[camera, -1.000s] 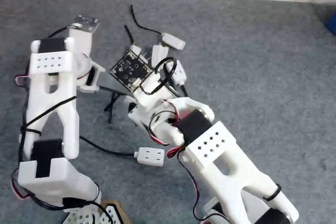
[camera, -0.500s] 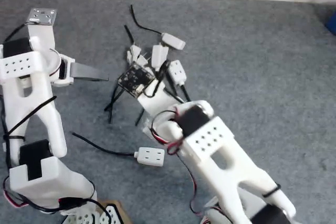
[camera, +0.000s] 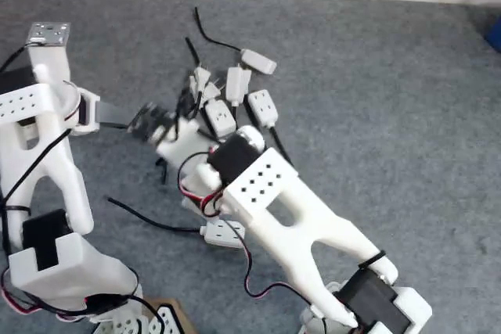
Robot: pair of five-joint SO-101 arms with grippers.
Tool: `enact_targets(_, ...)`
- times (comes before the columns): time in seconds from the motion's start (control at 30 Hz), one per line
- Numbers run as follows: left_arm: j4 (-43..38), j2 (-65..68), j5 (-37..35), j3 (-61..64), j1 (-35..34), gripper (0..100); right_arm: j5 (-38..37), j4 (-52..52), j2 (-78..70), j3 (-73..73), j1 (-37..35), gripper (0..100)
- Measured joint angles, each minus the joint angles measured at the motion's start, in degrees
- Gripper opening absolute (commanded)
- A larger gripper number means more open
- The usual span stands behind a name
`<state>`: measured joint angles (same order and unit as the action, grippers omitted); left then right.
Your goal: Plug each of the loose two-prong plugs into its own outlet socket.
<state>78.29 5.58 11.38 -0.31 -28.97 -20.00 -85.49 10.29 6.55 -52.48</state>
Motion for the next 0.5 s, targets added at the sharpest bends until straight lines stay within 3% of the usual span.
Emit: enact_targets(0.5,1.5,0.0,2.0,-7.9,-14.3,47,-41.2,-0.6,0.0,6.3,-0.7,0.8)
